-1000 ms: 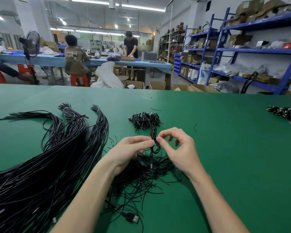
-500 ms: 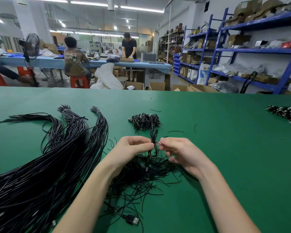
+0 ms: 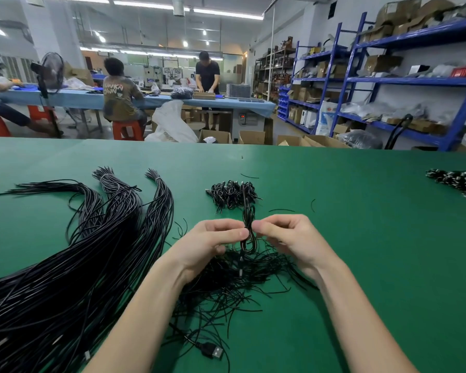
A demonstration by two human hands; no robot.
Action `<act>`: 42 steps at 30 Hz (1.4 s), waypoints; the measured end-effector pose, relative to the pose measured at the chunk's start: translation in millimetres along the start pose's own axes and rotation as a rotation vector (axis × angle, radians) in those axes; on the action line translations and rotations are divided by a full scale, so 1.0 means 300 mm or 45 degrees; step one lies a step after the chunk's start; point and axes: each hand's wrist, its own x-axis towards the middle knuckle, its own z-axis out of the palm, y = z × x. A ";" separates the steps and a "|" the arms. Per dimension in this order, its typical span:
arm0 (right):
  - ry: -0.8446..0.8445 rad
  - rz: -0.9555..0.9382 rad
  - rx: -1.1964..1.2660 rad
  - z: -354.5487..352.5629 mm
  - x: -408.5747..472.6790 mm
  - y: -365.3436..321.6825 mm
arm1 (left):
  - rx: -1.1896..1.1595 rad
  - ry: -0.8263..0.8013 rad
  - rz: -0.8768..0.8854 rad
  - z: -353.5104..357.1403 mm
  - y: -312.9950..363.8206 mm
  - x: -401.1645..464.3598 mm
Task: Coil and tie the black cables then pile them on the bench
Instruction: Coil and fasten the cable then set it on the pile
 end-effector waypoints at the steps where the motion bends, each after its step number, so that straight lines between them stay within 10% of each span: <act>1: -0.013 0.191 0.227 0.012 0.007 0.013 | 0.011 0.064 0.097 0.004 -0.004 0.002; 5: 0.066 0.584 0.910 0.074 0.019 0.059 | 0.375 0.330 0.405 -0.006 -0.033 0.019; 11: 0.435 -0.434 -0.512 0.074 0.027 0.083 | 0.122 0.357 0.037 -0.008 -0.035 0.023; 19: 0.410 -0.798 -0.899 0.052 0.021 0.091 | -0.021 0.220 -0.103 -0.007 -0.021 0.019; 23: 0.242 -0.483 -0.834 0.032 0.029 0.071 | 0.134 0.186 -0.050 -0.029 -0.006 0.011; 29: -0.257 0.391 0.404 0.016 0.009 0.034 | 0.298 0.121 0.095 -0.039 0.010 0.005; 36: 0.066 -0.470 -0.774 0.015 0.004 0.017 | 0.081 0.052 -0.112 -0.052 0.003 0.007; 42: 0.316 -0.723 -0.950 0.046 0.005 0.031 | 0.091 0.065 -0.047 -0.047 0.003 0.002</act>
